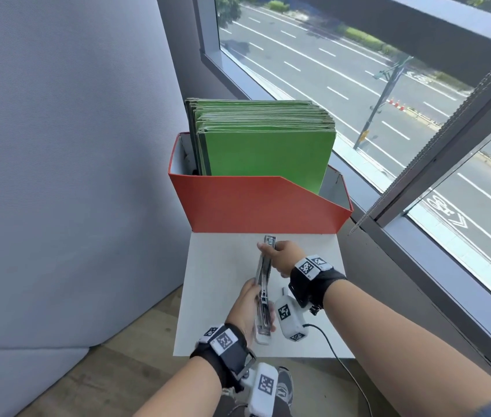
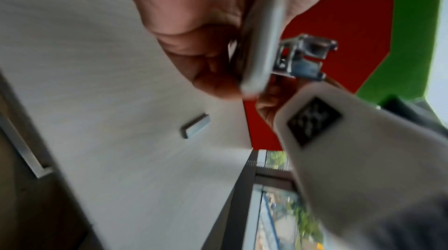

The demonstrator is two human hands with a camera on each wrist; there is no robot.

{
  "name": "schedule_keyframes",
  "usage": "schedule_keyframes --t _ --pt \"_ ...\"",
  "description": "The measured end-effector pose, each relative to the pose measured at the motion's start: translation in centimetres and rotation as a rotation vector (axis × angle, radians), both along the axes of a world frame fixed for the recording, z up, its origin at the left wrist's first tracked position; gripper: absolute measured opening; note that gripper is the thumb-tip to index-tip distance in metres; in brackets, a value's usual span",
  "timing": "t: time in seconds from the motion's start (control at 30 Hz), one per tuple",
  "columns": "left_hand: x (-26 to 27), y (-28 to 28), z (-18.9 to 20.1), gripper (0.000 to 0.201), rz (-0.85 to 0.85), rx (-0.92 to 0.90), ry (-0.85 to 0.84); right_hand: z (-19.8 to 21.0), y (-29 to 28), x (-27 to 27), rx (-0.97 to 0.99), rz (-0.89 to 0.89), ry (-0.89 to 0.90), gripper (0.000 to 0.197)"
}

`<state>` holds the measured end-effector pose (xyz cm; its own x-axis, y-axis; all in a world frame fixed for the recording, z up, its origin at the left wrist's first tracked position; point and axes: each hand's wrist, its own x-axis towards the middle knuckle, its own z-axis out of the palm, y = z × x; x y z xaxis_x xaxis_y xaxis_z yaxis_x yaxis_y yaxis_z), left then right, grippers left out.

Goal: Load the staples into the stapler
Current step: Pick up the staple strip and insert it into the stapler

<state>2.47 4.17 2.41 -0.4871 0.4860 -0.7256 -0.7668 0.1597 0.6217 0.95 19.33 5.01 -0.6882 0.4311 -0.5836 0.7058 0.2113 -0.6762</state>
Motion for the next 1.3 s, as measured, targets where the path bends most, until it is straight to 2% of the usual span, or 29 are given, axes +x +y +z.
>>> schedule_keyframes --t 0.17,0.23,0.33,0.43,0.7,0.83,0.93,1.03,1.17,1.3 --pt "-1.2 0.4 -1.1 0.022 -0.053 -0.111 0.074 -0.3 0.3 1.7 -0.106 -0.117 0.146 0.040" --pt "-0.9 0.5 -0.7 0.026 -0.093 -0.087 0.043 -0.5 0.4 1.5 -0.039 -0.060 0.133 0.043" --pt "-0.3 0.9 0.2 0.043 -0.137 -0.015 -0.044 0.0 0.2 0.7 0.087 0.066 0.056 0.050" --pt "-0.1 1.6 0.8 0.060 -0.118 -0.001 -0.083 0.3 0.1 0.0 0.081 0.108 -0.001 0.052" --pt "0.0 1.2 1.2 0.053 -0.134 -0.032 -0.110 -0.7 -0.1 0.4 -0.109 0.021 -0.019 0.057" --pt "-0.1 1.0 0.9 0.048 -0.151 0.021 -0.078 -0.7 -0.4 1.0 -0.066 0.062 -0.010 0.058" --pt "-0.5 0.9 0.8 0.047 -0.117 0.046 -0.049 -0.5 0.2 1.8 -0.081 -0.032 0.037 0.059" --pt "-1.4 0.5 0.6 0.049 -0.049 0.041 -0.029 -1.9 1.0 3.6 0.037 -0.126 -0.004 0.048" --pt "-2.4 -0.3 -0.2 0.051 0.025 0.015 -0.012 -3.7 0.1 5.9 0.271 0.035 -0.204 0.023" --pt "-2.9 -0.3 -0.2 0.051 0.068 -0.019 -0.014 -5.1 -2.4 6.8 0.353 0.109 -0.280 0.044"
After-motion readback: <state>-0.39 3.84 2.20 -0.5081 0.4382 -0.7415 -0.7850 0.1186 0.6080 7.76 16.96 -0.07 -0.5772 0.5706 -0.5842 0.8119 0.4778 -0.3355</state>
